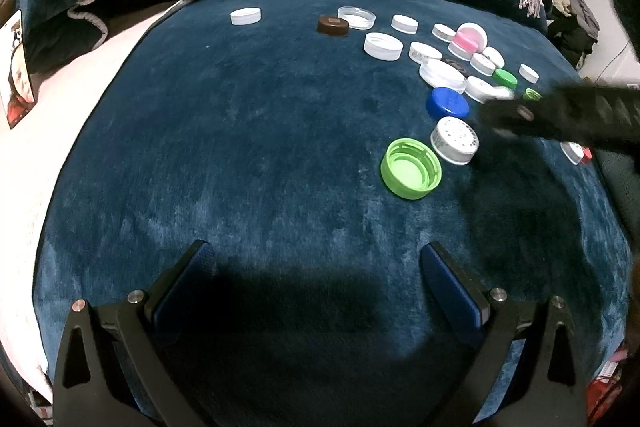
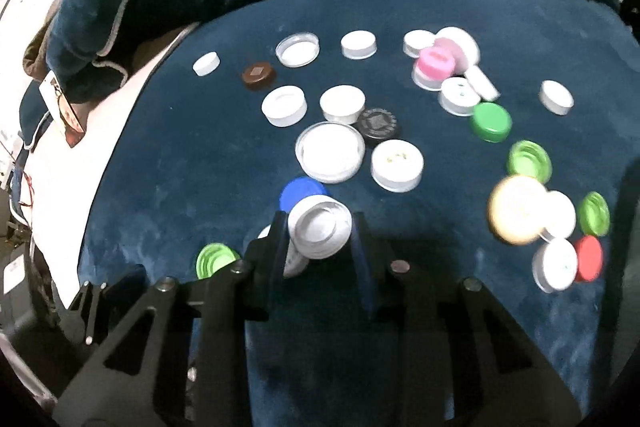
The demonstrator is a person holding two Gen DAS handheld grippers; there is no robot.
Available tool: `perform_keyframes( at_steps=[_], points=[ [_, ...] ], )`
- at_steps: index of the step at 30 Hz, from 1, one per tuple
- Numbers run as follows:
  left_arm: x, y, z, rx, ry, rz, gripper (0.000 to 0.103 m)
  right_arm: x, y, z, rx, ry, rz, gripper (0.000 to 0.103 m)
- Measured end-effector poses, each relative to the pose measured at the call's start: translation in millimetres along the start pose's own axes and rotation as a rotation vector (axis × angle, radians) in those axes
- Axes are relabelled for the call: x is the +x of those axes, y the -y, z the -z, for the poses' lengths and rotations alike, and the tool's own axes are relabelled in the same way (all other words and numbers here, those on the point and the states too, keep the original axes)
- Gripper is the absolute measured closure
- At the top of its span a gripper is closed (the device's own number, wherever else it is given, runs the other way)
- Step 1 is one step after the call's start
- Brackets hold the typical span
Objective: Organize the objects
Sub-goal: 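Grasp a white cap with the right tool, then grasp the green cap with the left tool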
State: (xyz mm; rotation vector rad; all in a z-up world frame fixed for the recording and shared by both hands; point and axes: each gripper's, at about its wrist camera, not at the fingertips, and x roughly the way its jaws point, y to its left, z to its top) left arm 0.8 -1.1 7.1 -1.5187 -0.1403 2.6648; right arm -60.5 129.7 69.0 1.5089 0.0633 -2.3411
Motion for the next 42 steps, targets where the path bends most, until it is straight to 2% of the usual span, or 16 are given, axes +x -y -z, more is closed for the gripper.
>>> perform_keyframes(
  at_steps=[3, 4, 6, 8, 9, 11, 16, 18, 20, 27, 33, 35, 37, 42],
  points=[
    [0.8, 0.3, -0.8, -0.01, 0.0, -0.008, 0.0, -8.6, 2.3, 19.9, -0.011, -0.047, 0.145, 0.071],
    [0.3, 0.9, 0.0, -0.013, 0.001, -0.011, 0.0, -7.5, 4.3, 24.7, -0.008, -0.062, 0.165, 0.07],
    [0.5, 1.5, -0.2, -0.018, 0.001, -0.018, 0.0, -0.4, 8.6, 29.4, 0.02, -0.089, 0.142, 0.069],
    [-0.3, 1.0, -0.3, -0.02, -0.003, -0.017, 0.0, -2.2, 14.5, 31.1, 0.064, -0.071, 0.106, 0.067],
    [-0.9, 0.1, -0.5, -0.022, -0.005, -0.013, 0.0, -4.6, 16.7, 30.9, 0.075, -0.059, 0.089, 0.064],
    [-2.5, -2.0, -1.6, -0.019, -0.016, 0.007, 0.0, -8.2, 18.2, 32.3, 0.087, -0.032, 0.084, 0.05],
    [-10.9, -7.0, -6.6, -0.017, -0.007, 0.036, 0.001, 0.4, 13.2, 33.7, 0.079, -0.026, 0.069, 0.048],
    [-14.0, -8.0, -7.5, -0.016, 0.019, 0.022, 0.001, -1.4, 10.6, 37.5, 0.059, -0.002, 0.077, 0.05],
    [-15.0, -8.9, -10.1, -0.017, 0.029, 0.019, 0.002, -4.2, 9.3, 39.3, 0.046, 0.022, 0.083, 0.072],
    [-12.7, 0.8, -23.3, -0.003, 0.074, 0.062, 0.003, -7.3, 17.3, 45.0, 0.056, 0.038, 0.06, 0.072],
    [-0.3, 12.4, -31.6, 0.01, 0.062, 0.067, 0.018, -5.0, 21.2, 48.0, 0.079, 0.045, 0.046, 0.072],
    [-0.5, 14.8, -31.6, 0.023, 0.062, 0.061, 0.033, -3.8, 21.6, 48.6, 0.078, 0.047, 0.045, 0.072],
    [-2.2, 14.7, -32.0, 0.037, 0.066, 0.053, 0.07, -4.1, 22.0, 48.6, 0.08, 0.053, 0.043, 0.072],
    [-9.3, -3.8, -29.0, -0.035, 0.062, 0.113, 0.072, -8.1, 20.6, 48.9, 0.087, 0.077, 0.046, 0.072]
  ],
)
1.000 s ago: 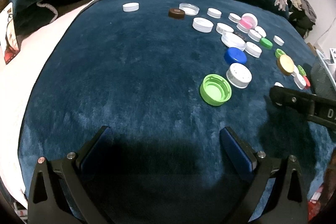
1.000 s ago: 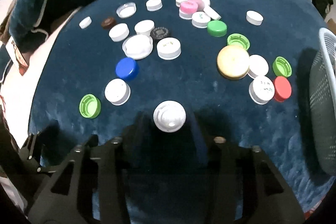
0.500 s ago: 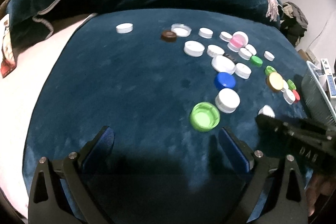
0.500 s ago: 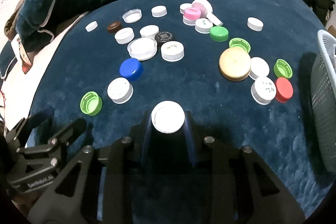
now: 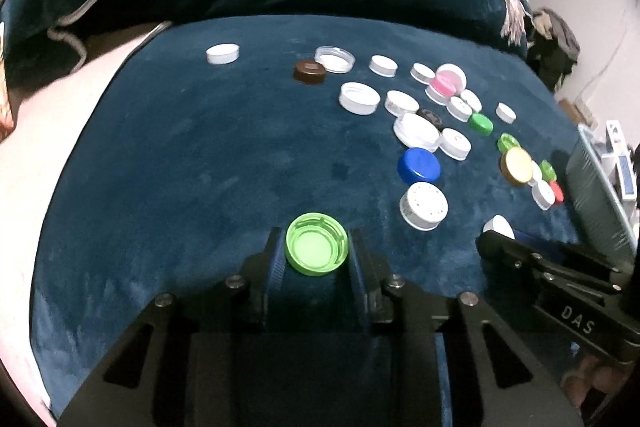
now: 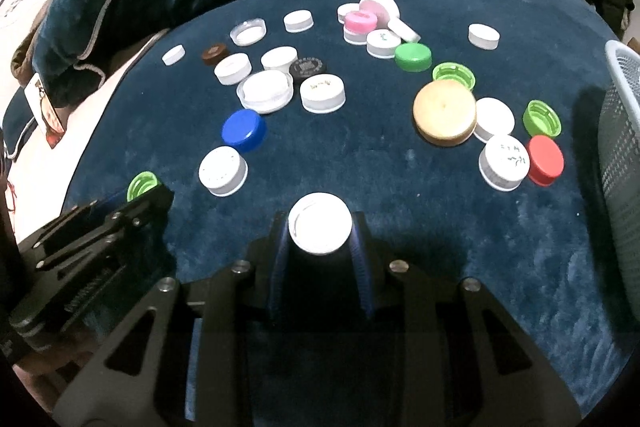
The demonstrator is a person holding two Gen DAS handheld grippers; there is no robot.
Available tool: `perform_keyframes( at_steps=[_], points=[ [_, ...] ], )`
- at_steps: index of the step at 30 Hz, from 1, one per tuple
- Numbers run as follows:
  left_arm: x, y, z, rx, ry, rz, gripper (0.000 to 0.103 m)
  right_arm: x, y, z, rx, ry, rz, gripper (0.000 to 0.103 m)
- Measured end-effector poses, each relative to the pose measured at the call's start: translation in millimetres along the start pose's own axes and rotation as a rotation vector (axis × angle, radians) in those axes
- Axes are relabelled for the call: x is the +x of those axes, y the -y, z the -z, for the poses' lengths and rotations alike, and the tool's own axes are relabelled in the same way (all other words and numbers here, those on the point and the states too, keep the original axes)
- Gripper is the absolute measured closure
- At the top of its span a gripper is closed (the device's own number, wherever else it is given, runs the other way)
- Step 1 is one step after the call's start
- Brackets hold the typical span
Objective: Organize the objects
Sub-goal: 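Grasp the green cap with the left tool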
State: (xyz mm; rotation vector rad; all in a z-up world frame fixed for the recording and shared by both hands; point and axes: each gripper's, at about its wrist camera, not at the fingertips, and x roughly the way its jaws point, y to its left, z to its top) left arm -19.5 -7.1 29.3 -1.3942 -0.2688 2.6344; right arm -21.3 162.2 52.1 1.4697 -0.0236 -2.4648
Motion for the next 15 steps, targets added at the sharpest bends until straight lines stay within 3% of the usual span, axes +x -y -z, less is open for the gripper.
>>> perform_keyframes(
  at_steps=[4, 6, 7, 9, 10, 15],
  points=[
    [-1.7, -5.5, 2.6, -0.005, -0.01, 0.008, 0.071, -0.6, -6.1, -0.2, -0.018, 0.002, -0.008, 0.072],
    [5.2, -5.1, 3.6, 0.006, -0.043, 0.036, 0.057, 8.9, -8.2, -0.5, -0.023, -0.047, 0.005, 0.071],
    [5.7, -4.7, 4.6, 0.011, -0.044, 0.041, 0.056, 10.3, -8.8, -0.5, -0.025, -0.054, 0.01, 0.071],
    [2.2, -4.6, 5.9, -0.008, -0.045, 0.042, 0.06, 7.0, -10.3, -2.4, -0.025, -0.055, 0.011, 0.072],
    [-0.9, -6.0, 6.5, -0.03, -0.042, 0.06, 0.074, 2.4, -10.7, -2.6, -0.021, -0.045, -0.003, 0.072],
    [-15.7, -6.8, 9.8, -0.053, -0.034, 0.152, 0.073, -15.0, -12.6, 1.6, -0.022, -0.002, -0.018, 0.072]
  ],
)
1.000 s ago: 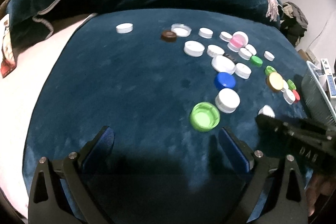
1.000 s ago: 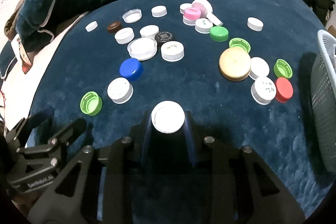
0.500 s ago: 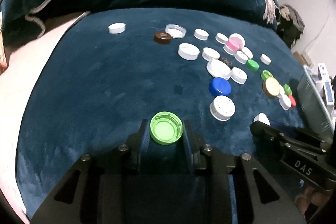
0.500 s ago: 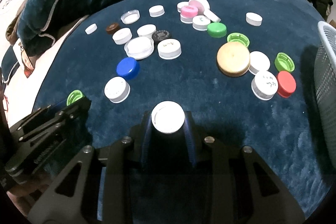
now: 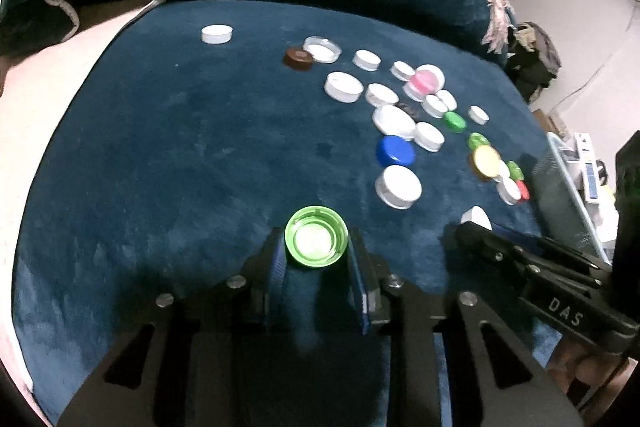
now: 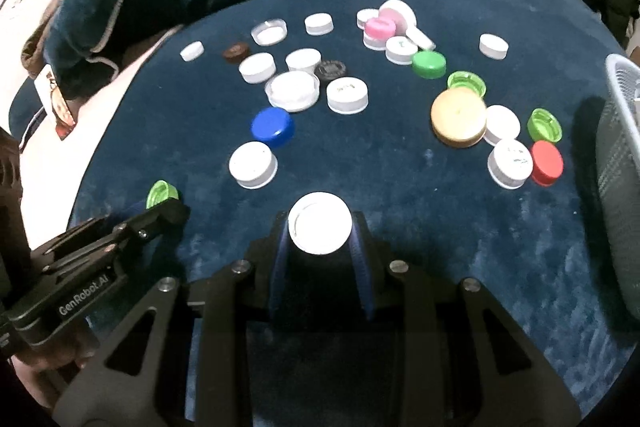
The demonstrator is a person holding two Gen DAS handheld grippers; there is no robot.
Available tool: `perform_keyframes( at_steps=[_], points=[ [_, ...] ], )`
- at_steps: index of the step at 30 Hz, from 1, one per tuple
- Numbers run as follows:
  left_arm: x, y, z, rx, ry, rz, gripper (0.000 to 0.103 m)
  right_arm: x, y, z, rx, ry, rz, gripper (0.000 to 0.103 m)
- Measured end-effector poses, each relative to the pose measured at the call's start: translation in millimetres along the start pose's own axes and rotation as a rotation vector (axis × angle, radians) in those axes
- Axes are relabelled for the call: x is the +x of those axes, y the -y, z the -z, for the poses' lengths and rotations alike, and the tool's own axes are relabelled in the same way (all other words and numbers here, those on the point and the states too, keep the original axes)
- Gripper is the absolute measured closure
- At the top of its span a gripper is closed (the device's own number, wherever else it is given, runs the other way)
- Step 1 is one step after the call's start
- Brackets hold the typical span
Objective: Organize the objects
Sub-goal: 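Carry the green cap and white cap over the basket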
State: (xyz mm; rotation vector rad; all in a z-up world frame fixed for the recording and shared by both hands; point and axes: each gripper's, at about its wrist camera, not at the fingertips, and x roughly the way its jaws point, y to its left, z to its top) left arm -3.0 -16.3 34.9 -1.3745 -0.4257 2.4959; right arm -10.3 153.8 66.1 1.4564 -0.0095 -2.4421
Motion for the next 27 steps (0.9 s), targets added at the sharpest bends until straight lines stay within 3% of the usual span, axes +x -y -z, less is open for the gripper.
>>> perform_keyframes(
  at_steps=[3, 7, 12, 20, 27],
  points=[
    [-14.7, 1.5, -1.5, 0.002, 0.029, 0.056, 0.073, -13.6, -0.4, 1.7, 0.02, 0.035, -0.019, 0.072],
    [-37.0, 10.4, -5.7, 0.047, 0.068, 0.03, 0.073, -28.5, -3.7, 3.2, 0.029, 0.073, -0.038, 0.072],
    [-53.5, 31.5, -12.1, 0.139, 0.077, -0.066, 0.073, -44.6, -5.6, 2.0, 0.027, 0.108, -0.044, 0.072],
    [-74.1, 66.7, -28.0, 0.187, 0.136, -0.037, 0.073, -87.7, 16.4, -1.6, 0.073, 0.211, -0.054, 0.072],
    [-76.2, 122.3, -37.3, 0.27, 0.163, 0.022, 0.073, -129.9, 57.5, -0.6, 0.157, 0.308, -0.043, 0.072]
  ],
)
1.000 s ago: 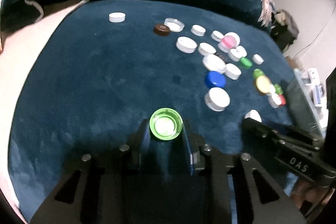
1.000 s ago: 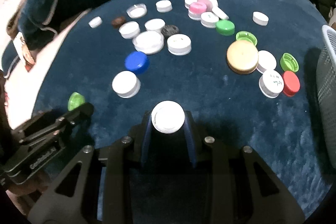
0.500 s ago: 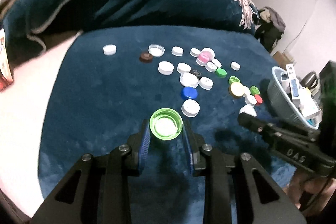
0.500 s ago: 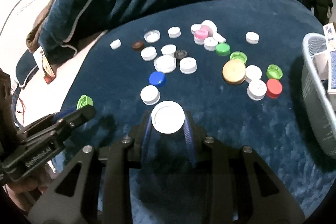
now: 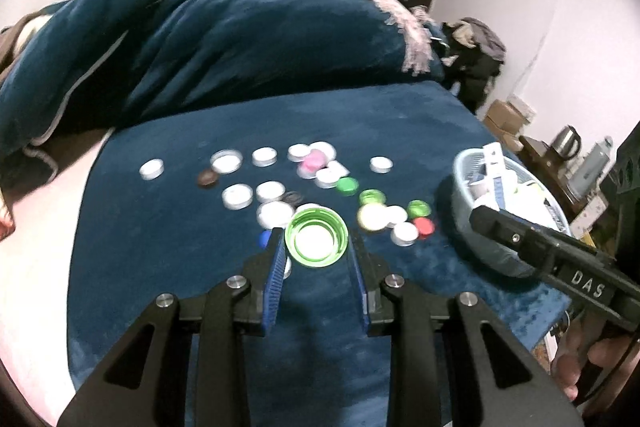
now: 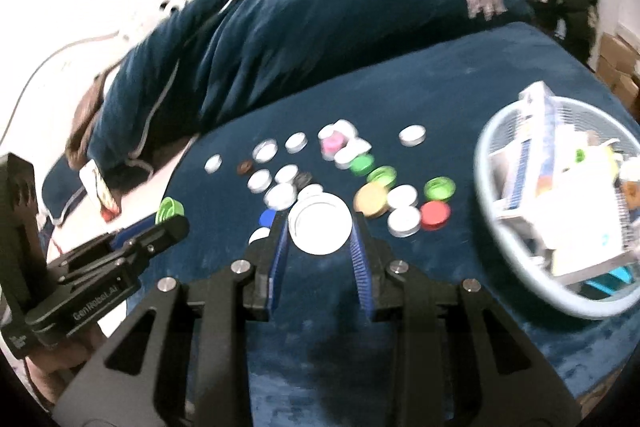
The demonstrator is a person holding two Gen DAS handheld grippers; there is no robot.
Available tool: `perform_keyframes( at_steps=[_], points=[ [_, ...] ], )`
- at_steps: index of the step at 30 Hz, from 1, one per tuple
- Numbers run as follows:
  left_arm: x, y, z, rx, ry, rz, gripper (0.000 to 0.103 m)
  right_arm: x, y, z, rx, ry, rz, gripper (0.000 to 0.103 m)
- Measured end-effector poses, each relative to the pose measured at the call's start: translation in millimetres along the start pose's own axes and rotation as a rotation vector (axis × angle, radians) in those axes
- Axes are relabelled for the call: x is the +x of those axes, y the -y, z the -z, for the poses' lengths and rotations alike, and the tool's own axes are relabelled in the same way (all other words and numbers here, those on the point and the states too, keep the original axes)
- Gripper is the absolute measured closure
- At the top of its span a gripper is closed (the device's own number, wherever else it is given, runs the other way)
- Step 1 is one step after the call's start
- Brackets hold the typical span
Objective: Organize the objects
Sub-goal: 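Carry the green cap and white cap over the basket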
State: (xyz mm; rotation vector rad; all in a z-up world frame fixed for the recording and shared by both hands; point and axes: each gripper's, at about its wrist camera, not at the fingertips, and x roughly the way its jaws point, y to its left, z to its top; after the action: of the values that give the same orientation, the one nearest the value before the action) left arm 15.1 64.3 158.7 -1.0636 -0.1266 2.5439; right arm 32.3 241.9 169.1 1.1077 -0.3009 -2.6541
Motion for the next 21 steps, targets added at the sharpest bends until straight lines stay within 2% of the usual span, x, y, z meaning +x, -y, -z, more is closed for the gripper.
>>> perform_keyframes(
  at_steps=[7, 11, 21],
  points=[
    [17.5, 51.5, -9.8, 0.045, -0.023, 0.067, 0.073, -22.1, 42.3, -6.5, 0.068, 0.022, 0.071, 0.072],
    [17.2, 76.4, -15.9, 0.09, 0.0, 0.087, 0.073, -31.3, 63.8, -11.7, 0.126, 0.049, 0.113, 0.072],
    [20.6, 99.9, -14.4, 0.116, -0.013, 0.138, 0.073, -42.2, 69.6, -13.0, 0.118, 0.066, 0.155, 0.072]
  ],
)
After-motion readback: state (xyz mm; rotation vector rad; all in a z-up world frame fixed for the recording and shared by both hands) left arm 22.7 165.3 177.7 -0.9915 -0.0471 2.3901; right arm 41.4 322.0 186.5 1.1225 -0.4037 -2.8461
